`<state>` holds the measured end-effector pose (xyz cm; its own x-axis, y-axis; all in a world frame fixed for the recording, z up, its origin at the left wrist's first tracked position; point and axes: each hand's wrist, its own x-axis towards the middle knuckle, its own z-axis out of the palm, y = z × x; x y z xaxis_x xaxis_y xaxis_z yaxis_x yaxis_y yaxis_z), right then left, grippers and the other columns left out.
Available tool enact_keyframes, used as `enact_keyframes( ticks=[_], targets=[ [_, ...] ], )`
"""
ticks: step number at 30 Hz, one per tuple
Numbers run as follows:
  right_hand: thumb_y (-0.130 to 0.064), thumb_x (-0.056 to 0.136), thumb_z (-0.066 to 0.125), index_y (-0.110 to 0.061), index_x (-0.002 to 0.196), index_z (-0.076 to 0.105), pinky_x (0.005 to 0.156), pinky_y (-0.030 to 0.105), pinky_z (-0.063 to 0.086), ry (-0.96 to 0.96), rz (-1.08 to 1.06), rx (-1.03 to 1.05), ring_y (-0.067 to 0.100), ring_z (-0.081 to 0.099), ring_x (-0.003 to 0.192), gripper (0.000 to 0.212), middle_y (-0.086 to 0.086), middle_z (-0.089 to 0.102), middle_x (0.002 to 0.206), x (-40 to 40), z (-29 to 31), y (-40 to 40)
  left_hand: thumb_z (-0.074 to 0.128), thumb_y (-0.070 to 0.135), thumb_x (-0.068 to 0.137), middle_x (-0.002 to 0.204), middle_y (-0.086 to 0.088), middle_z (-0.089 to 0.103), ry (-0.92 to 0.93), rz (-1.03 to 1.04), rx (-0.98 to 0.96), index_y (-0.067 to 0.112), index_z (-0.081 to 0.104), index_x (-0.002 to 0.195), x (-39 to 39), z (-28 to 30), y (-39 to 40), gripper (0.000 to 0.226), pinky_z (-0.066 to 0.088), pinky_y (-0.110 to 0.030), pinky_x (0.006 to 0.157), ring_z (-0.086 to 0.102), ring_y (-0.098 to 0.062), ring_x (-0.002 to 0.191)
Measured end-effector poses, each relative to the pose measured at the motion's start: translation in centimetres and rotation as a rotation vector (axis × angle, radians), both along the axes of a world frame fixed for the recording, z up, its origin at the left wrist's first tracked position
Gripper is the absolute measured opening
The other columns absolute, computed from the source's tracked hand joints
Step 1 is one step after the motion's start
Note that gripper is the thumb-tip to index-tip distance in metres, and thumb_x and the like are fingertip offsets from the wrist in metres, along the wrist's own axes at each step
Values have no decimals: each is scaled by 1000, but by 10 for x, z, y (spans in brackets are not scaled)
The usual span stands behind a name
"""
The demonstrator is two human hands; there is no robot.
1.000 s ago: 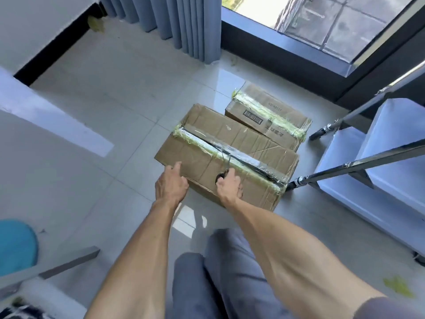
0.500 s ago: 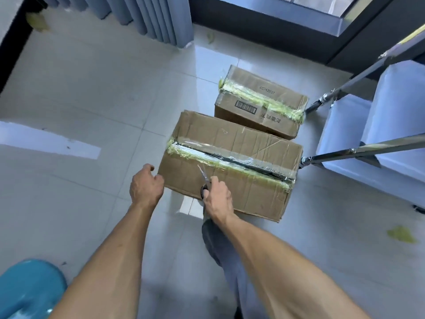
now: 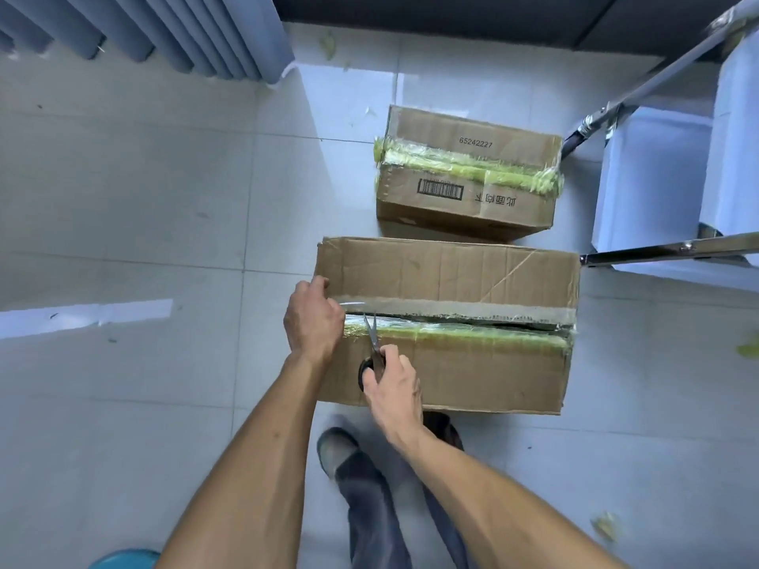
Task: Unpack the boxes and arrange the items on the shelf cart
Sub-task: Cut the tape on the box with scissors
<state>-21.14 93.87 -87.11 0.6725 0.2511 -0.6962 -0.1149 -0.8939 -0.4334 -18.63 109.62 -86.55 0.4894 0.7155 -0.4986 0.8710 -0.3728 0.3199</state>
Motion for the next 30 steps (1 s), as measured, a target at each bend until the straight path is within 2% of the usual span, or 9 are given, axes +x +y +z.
enact_keyframes(
  ticks=[3,7,10,13,16,21,26,28,30],
  targets=[
    [-31,90,51,-26,111,48,77,36,46,-21,-10,-27,25,54,88,22,1,52,96,-7,-1,-11,56,10,88,143,-14,41,39,-262,98,16,52,131,3,-11,5,43,46,-41,89,46,-31,122],
    [-28,87,54,-21,101,51,70,32,36,-87,50,-110,28,53,79,16,1,47,85,-10,-7,-20,65,11,86,160,-18,11,109,-455,118,25,27,151,11,-22,16,77,38,-43,103,28,-35,140],
    [-28,85,57,-21,99,54,76,35,38,-150,7,-127,27,50,77,17,0,47,84,-13,-8,-16,67,36,88,162,-19,-10,155,-683,132,29,10,156,14,-28,17,89,23,-46,115,1,-37,150],
    [-28,84,59,-22,104,55,75,35,39,-164,-82,-130,25,45,76,21,2,50,88,-26,-9,-7,73,61,75,160,-24,-18,225,-841,147,30,3,155,13,-33,18,110,25,-48,113,-9,-40,150],
    [-27,86,60,-21,107,55,76,36,42,-151,-143,-157,27,54,83,23,2,52,89,-49,-5,2,74,65,71,160,-27,-10,249,-918,202,30,5,154,12,-35,22,114,29,-50,108,-1,-42,149],
    [-24,85,62,-21,109,61,80,38,44,-263,-55,-134,26,54,85,24,2,53,90,-76,-3,11,75,64,64,135,-21,40,107,-1019,316,22,40,133,24,-38,47,88,37,-48,95,42,-35,121],
    [-29,82,64,-21,116,63,78,37,45,-238,-137,-16,25,53,85,35,2,55,91,-75,-6,34,69,66,69,121,-12,52,2,-1039,237,19,57,116,16,-35,58,67,47,-41,82,54,-27,104],
    [-31,82,62,-20,115,62,78,37,45,-206,-143,26,25,52,85,35,2,54,91,-70,-7,46,62,57,82,121,-4,55,-161,-826,119,22,62,112,8,-37,63,46,49,-37,81,55,-21,104],
    [-33,82,62,-21,114,61,77,36,46,-168,-154,45,24,51,84,34,0,51,89,-63,-9,58,51,41,94,124,2,59,-268,-394,7,22,63,117,2,-40,66,32,46,-31,87,56,-16,107]
  ],
)
